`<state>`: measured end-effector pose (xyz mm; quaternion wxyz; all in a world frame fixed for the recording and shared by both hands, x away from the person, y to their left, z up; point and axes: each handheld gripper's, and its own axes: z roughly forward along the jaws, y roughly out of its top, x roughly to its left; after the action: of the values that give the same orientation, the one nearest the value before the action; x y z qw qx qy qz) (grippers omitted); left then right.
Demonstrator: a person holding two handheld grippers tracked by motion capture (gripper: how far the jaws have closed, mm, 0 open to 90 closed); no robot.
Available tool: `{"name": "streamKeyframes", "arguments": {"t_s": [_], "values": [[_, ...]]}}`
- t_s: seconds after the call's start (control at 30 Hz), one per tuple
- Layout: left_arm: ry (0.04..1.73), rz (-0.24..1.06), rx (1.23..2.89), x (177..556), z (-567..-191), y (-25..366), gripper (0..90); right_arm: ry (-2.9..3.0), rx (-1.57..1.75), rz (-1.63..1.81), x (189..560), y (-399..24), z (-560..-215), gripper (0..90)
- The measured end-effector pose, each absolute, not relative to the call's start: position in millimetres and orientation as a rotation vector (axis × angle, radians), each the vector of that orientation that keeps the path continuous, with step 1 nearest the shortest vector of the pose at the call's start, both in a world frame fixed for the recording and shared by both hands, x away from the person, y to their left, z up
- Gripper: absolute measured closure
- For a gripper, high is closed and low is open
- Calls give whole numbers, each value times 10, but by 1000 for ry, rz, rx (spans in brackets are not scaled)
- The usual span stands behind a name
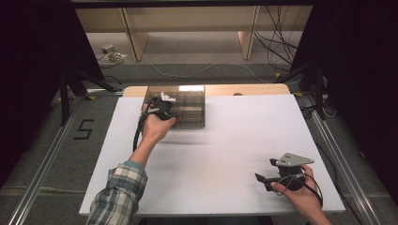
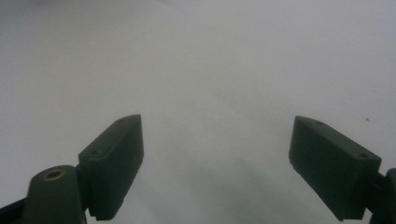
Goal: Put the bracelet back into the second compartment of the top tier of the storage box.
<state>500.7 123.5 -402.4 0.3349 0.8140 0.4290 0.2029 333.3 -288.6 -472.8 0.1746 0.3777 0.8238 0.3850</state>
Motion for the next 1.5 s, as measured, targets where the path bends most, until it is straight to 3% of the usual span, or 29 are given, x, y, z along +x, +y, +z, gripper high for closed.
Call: {"name": "streamKeyframes", "arguments": {"t_s": [0.6,0.87,1.13,1.5], "values": [[1128,560,2021,4796,-3880,1349,637,2331,1066,1096,3334,-2880,-4730,187],[1162,567,1973,4587,-3832,1452,429,2335,1070,1092,3337,-2882,-4731,187],[1102,582,1940,4257,-3854,1528,292,2331,1075,1096,3336,-2875,-4734,186],[1004,570,1960,3788,-4156,1658,242,2330,1071,1097,3335,-2872,-4731,185]]}}
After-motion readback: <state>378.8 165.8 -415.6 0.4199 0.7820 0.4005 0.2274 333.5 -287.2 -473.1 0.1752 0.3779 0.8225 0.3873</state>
